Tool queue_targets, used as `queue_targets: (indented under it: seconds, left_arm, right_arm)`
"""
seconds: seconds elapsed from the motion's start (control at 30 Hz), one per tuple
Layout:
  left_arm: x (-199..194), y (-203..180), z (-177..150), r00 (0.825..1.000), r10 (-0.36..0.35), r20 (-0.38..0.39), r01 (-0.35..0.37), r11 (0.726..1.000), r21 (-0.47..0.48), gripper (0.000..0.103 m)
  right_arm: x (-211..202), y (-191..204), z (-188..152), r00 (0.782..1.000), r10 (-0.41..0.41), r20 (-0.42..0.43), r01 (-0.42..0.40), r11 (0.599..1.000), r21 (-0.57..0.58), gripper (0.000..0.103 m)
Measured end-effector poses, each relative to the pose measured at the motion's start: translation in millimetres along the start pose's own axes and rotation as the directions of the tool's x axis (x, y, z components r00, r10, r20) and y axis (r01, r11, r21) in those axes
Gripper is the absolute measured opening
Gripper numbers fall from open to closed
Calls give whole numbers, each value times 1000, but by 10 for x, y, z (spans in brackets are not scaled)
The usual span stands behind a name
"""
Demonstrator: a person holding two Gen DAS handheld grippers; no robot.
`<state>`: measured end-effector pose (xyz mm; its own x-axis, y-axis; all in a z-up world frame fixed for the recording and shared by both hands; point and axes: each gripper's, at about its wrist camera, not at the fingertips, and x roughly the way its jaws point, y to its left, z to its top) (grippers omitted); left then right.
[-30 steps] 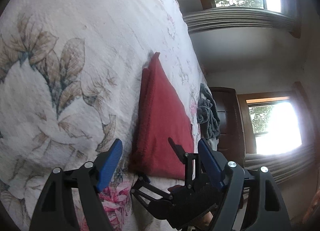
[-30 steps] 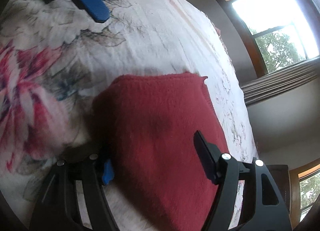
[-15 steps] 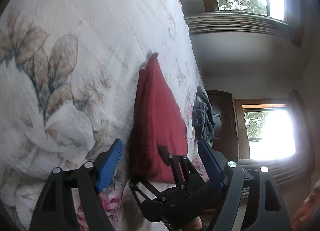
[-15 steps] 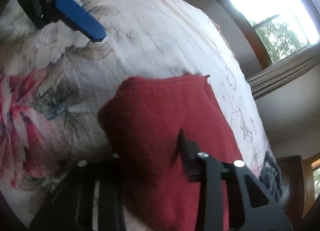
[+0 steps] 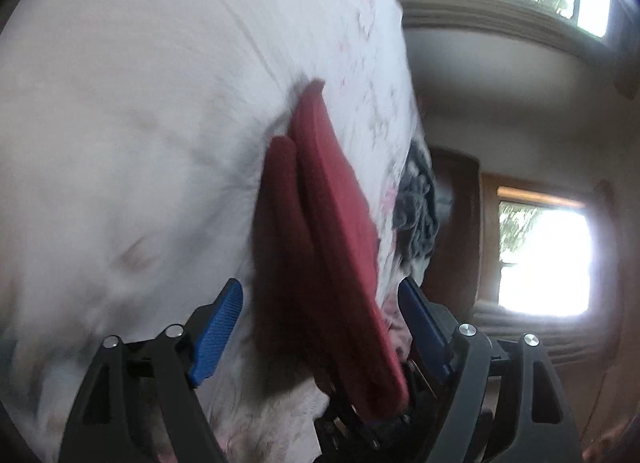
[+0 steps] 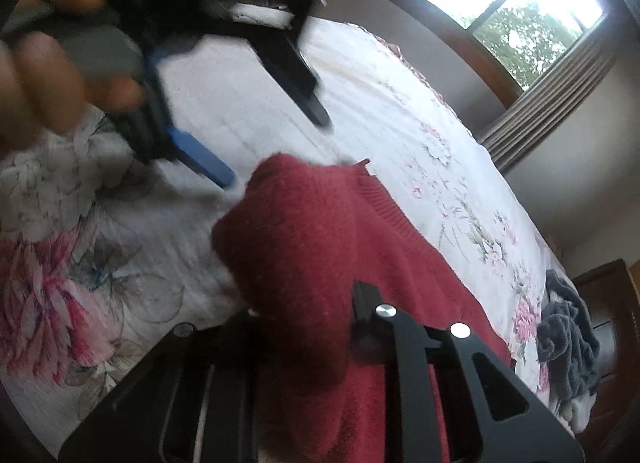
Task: Fold small clothes
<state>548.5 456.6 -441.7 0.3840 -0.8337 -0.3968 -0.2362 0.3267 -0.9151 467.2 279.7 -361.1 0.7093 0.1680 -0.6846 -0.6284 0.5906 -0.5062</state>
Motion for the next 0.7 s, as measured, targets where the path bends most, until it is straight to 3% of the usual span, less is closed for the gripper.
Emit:
queue_targets:
  seconds: [0.13,0.3,0.33,0.4,0.43,0.57,0.7]
  left_arm:
    - [474,-66,303,990,90,-113,-88,996,20,80]
    - [838,-169,604,968,188,-165,-178,981,76,79]
    - [879,-179,631,966,195,-169,-184,980,80,75]
    - [943,-215,704,959,225,-171,-212,973,86,37]
    - [968,-211,726,955,234,-181,-223,972,80,25]
    - [984,-238,780,942,282,-180,-268,958,102,17]
    - [917,-311,754,941,295,-167,-277,953,125,16]
  right_arm:
    - [-12,-18,-38,1000,9,0,-9,1000,13,17]
    - [-55,31,-95,1000,18,7,-18,1000,23,17]
    - [-60,28,-99,1000,19,9,-19,999,28,17]
    - [-60,3,-102,1000,22,12,-23,999,37,17]
    - [-64,2,-107,1000,25,13,-25,999,42,17]
    - [-79,-1,-104,999,32,15,-32,998,59,17]
    - [-125,-12,-102,999,34,20,-35,996,76,17]
